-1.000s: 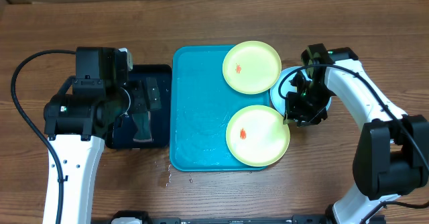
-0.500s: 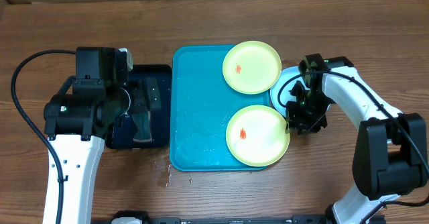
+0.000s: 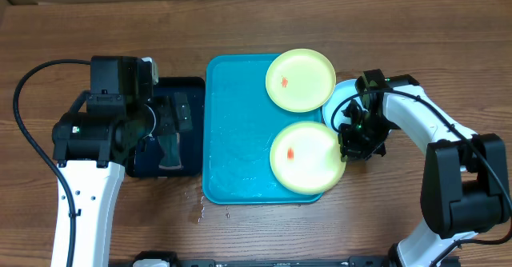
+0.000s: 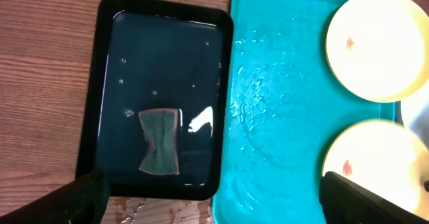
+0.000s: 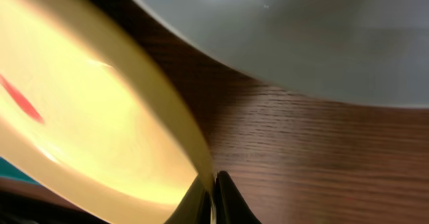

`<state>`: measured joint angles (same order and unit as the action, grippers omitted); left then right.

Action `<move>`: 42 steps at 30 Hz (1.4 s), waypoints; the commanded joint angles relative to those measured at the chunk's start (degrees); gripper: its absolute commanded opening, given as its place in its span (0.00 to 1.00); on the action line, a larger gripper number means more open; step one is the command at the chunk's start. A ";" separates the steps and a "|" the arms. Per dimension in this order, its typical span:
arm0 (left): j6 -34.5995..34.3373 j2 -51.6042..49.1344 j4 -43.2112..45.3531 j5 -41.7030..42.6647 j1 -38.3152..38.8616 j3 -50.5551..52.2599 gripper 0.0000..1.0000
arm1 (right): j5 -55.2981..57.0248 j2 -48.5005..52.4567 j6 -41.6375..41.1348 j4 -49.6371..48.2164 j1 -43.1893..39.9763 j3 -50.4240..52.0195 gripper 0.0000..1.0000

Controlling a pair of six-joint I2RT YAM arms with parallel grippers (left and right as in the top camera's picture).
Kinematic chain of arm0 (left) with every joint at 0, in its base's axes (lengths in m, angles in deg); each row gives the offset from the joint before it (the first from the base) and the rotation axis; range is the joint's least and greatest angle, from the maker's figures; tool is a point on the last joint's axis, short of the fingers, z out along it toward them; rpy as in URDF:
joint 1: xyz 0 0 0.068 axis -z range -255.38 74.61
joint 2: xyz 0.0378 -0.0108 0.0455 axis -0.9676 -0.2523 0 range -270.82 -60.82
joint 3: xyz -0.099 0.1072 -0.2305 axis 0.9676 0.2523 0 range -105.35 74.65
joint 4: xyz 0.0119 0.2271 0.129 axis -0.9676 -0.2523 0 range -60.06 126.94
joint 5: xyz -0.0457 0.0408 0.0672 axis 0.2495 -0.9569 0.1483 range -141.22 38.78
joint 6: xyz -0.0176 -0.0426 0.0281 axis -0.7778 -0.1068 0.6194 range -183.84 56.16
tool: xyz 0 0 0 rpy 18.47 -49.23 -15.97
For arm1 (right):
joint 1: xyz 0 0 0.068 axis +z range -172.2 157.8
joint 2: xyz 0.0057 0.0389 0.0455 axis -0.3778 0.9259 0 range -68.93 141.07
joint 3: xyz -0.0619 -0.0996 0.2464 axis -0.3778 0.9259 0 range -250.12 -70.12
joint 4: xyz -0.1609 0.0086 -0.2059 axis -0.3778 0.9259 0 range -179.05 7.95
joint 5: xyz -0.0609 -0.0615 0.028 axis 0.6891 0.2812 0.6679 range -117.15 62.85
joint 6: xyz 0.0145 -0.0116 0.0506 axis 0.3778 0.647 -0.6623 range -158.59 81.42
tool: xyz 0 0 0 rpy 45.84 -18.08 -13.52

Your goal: Clean dirty plates on tray and stack at the side

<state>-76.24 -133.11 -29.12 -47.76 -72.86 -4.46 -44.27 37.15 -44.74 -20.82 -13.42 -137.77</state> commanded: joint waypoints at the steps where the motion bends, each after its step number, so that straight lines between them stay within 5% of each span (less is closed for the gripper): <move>1: 0.63 -0.09 0.07 0.42 0.11 -0.50 1.00 | -7.08 -0.96 0.00 -1.75 0.28 0.15 0.04; 6: 0.63 -0.09 0.07 0.42 0.11 -0.50 1.00 | -17.00 -0.96 -0.02 -5.84 1.49 0.15 0.04; 12: 0.63 -0.09 0.07 0.42 0.11 -0.50 1.00 | -16.17 -0.96 -5.99 -11.69 7.56 0.15 0.04; 18: 0.63 -0.09 0.07 0.42 0.11 -0.50 1.00 | -0.61 -0.96 -22.69 -20.15 16.50 0.15 0.04; 24: 0.63 -0.09 0.07 0.42 0.11 -0.50 1.00 | 13.20 -0.96 -31.04 -23.26 23.52 0.15 0.04; 26: 0.63 -0.09 0.07 0.42 0.11 -0.50 1.00 | 15.63 -0.96 -31.91 -23.98 25.00 0.15 0.06; 29: 0.63 -0.09 0.07 0.42 0.11 -0.50 1.00 | 16.68 -0.96 -32.02 -24.96 26.12 0.15 0.21; 42: 0.63 -0.09 0.07 0.42 0.11 -0.50 1.00 | 14.45 -0.96 -34.60 -23.74 26.34 0.15 0.22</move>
<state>-76.24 -133.11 -29.12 -47.76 -72.86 -4.46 -29.50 37.15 -77.79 -44.47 12.78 -137.64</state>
